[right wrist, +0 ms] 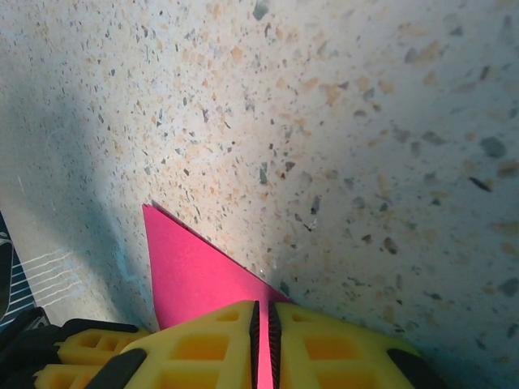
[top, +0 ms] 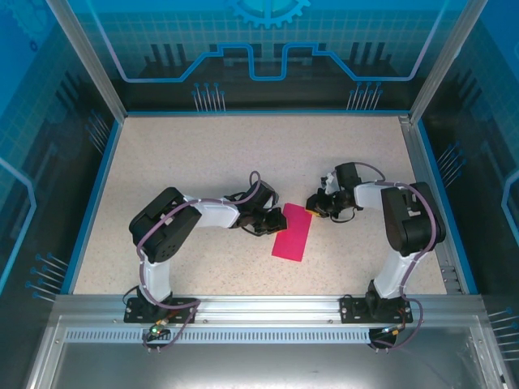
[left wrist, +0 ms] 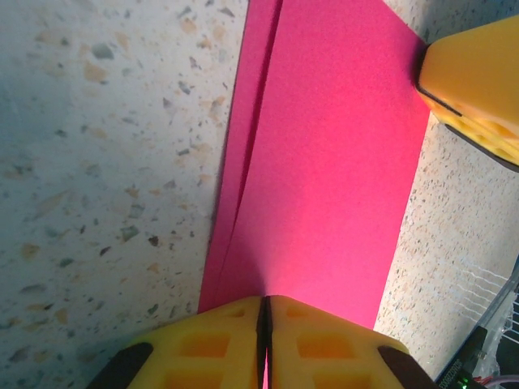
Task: Fold a paper plane with a square sheet of paper (pick it up from the middle)
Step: Fold the square sheet of paper in half at the center of the table.
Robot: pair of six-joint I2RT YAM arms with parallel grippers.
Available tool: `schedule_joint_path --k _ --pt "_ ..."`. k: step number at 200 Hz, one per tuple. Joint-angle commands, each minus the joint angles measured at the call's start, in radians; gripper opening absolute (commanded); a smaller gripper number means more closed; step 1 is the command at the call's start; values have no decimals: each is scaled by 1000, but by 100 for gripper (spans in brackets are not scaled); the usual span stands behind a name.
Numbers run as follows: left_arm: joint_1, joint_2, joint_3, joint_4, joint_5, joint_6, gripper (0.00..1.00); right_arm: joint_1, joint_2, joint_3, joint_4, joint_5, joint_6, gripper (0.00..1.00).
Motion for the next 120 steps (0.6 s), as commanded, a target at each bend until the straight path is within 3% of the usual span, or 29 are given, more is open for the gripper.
schedule_joint_path --k 1,40,120 --pt "-17 46 -20 -132 -30 35 13 -17 24 -27 6 -13 -2 16" --pt "-16 41 -21 -138 -31 38 13 -31 -62 56 -73 -17 -26 16" --pt "-16 36 -29 -134 -31 33 13 -36 42 -26 14 -39 -6 16"
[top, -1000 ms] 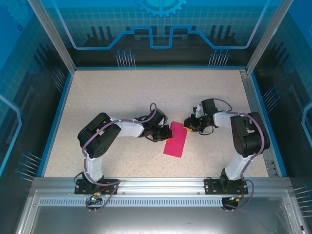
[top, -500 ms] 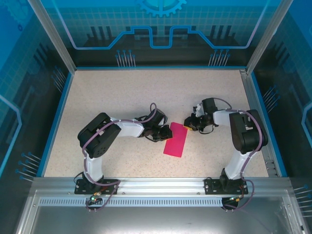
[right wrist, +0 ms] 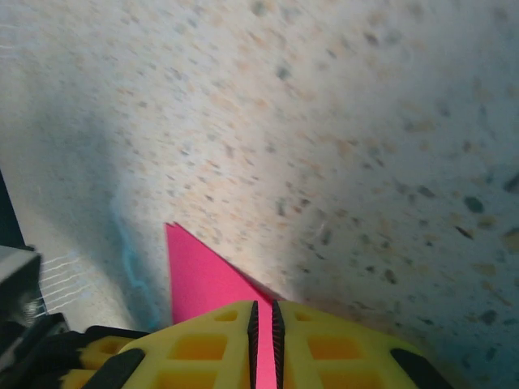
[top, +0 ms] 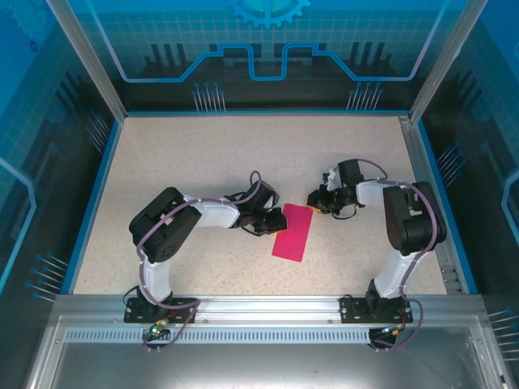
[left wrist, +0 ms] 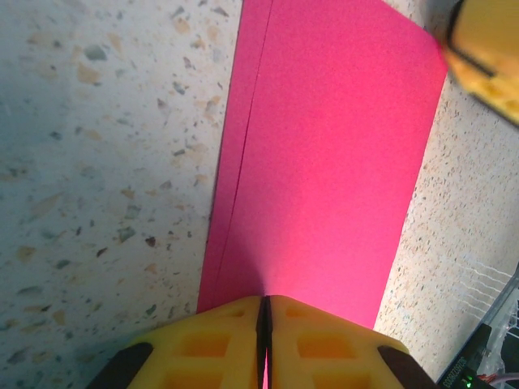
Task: Fold a paper plane with a square sheet of paper (pick it up from the middle)
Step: Fold the square sheet of paper in half at the center of the table.
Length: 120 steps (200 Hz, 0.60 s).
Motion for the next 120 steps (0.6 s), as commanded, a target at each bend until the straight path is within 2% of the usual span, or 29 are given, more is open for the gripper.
schedule_joint_path --k 1,42,91,120 --pt "-16 36 -32 -131 -31 18 13 -14 32 -43 14 -20 8 16" --pt "-16 33 -33 -125 -26 15 13 -13 15 -30 -16 -11 -9 16" --pt "-16 0 -26 -114 -10 2 15 24 -191 -33 -167 44 -52 18" --pt "-16 -28 -15 -119 -6 -2 16 76 -295 -124 -171 76 -29 20"
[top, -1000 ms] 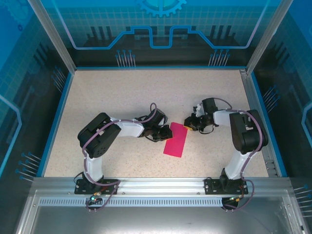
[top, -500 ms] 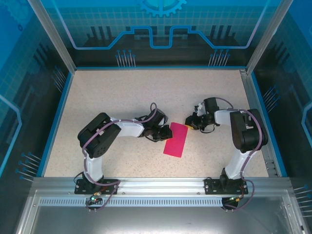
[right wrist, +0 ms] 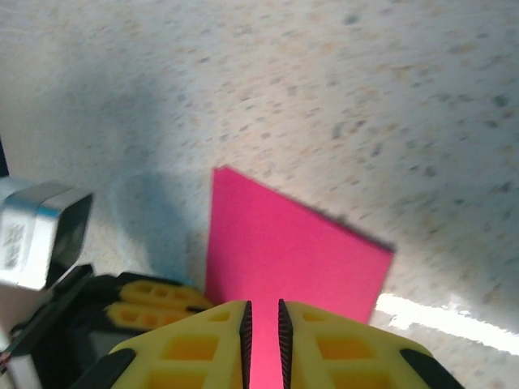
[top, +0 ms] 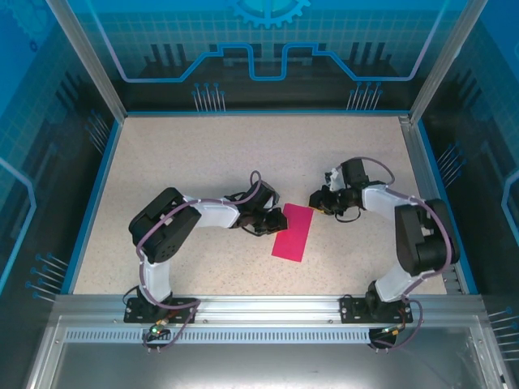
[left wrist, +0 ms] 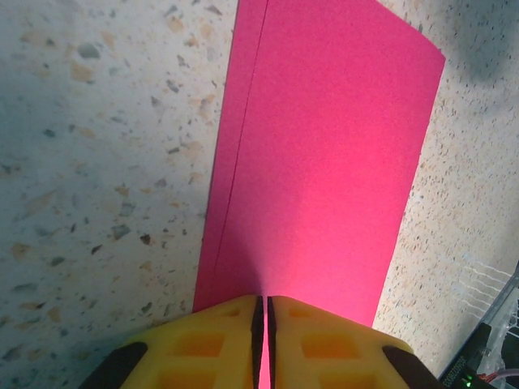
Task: Fold a paper plane with a square sheet of paper (pick it up from the middle)
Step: Fold the square sheet of paper in half at the center of the table.
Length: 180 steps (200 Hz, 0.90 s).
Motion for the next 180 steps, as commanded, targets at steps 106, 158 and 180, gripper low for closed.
schedule_joint_path --k 106,158,180 --pt "-17 -9 -11 -82 23 -14 17 338 -259 -397 175 6 219 24" --pt "-21 -6 -16 -61 20 -32 17 361 -216 -439 99 103 208 23" --pt "-24 -7 -13 -66 21 -31 17 361 -230 -446 104 79 204 24"
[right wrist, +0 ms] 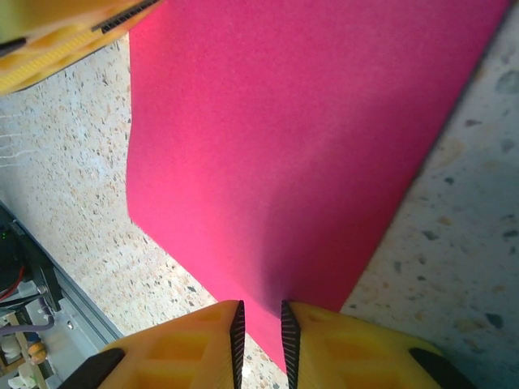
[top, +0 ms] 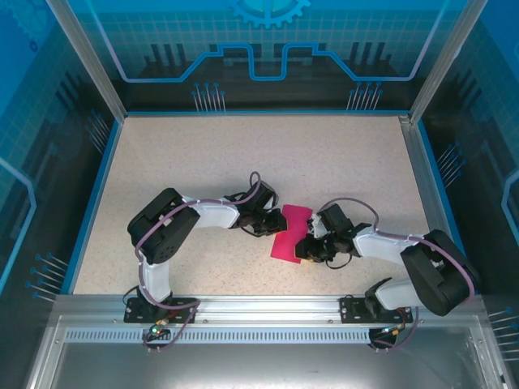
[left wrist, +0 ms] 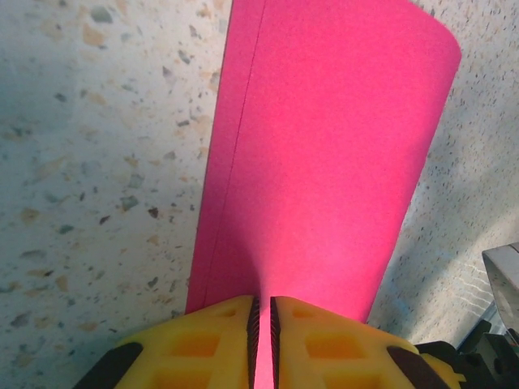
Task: Fold a paper plane with a square sheet of paper (pick it up from the middle)
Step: Fold the square sheet of paper in half at the center of the table.
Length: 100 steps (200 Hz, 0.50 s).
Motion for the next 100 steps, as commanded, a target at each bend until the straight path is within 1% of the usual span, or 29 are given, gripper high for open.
schedule_joint_path --k 1,29,46,62,74,82,90,100 --pt "-19 4 -15 -38 18 -13 17 14 1 -39 -44 27 4 24" --pt "-22 -18 -21 -42 16 -19 20 15 -76 -22 -84 26 9 25" --pt "-23 -39 -12 -44 17 -18 22 15 -163 14 -178 91 -2 27" --pt "-26 -66 2 -61 14 -12 25 14 -254 36 -285 211 -8 36" --pt "-28 -94 4 -79 1 -13 29 6 -307 42 -350 284 -4 41" --pt "-29 -116 0 -90 -8 -14 33 -2 -329 44 -364 294 -8 44" --pt "-29 -138 -9 -103 -16 -15 34 -5 -343 40 -356 289 -11 46" --pt "-28 -167 -19 -125 -27 -9 36 -7 -342 41 -335 279 -3 47"
